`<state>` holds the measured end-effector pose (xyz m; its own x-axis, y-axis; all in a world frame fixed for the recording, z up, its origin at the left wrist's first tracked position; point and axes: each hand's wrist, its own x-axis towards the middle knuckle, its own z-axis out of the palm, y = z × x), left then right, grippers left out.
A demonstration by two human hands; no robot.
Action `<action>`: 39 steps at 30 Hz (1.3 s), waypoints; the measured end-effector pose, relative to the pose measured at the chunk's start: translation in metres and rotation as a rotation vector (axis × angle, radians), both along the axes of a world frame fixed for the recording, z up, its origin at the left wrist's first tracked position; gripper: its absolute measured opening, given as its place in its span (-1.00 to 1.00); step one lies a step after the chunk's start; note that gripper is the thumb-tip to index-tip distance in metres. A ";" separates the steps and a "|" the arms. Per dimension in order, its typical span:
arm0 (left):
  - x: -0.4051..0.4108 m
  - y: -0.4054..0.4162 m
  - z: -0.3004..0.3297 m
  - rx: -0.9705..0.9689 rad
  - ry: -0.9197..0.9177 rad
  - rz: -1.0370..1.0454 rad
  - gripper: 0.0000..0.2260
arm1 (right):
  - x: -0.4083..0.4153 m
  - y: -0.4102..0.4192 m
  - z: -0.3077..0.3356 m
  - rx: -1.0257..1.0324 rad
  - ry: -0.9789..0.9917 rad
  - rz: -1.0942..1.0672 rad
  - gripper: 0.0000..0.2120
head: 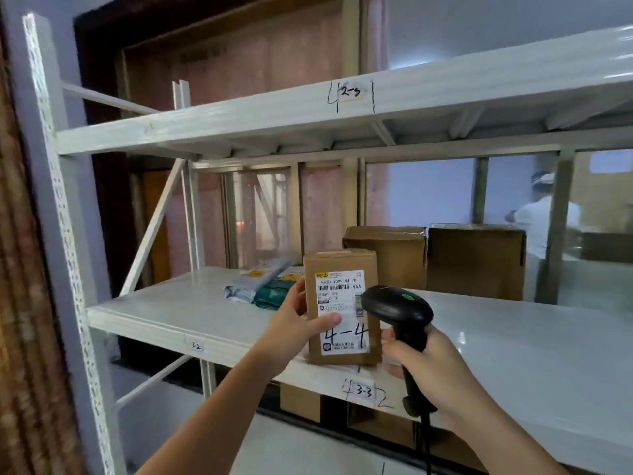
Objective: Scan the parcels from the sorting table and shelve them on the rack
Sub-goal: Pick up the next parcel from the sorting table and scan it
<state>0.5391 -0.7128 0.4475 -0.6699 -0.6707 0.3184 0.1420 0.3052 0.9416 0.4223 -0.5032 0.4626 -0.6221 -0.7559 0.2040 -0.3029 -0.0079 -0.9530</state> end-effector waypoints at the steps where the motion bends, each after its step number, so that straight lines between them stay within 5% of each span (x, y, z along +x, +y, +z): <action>1: -0.004 -0.007 0.001 -0.007 -0.013 -0.019 -0.25 | -0.002 -0.003 -0.001 0.002 -0.009 -0.006 -0.89; 10: -0.047 -0.061 0.031 -0.091 -0.195 -0.116 0.18 | -0.007 -0.029 -0.012 0.007 -0.114 -0.033 -0.80; 19: -0.071 -0.126 0.058 -0.276 -0.376 -0.161 0.31 | 0.026 -0.067 -0.001 0.014 -0.010 -0.152 -0.91; 29: -0.105 -0.178 0.068 -0.278 -0.454 -0.219 0.13 | 0.061 -0.098 0.003 0.118 -0.156 -0.249 -0.71; 34: -0.125 -0.198 0.068 -0.263 -0.440 -0.319 0.11 | 0.063 -0.101 -0.010 0.021 -0.166 -0.452 -0.84; 39: -0.131 -0.197 0.071 -0.245 -0.409 -0.343 -0.23 | 0.063 -0.084 -0.009 0.018 -0.245 -0.410 -0.68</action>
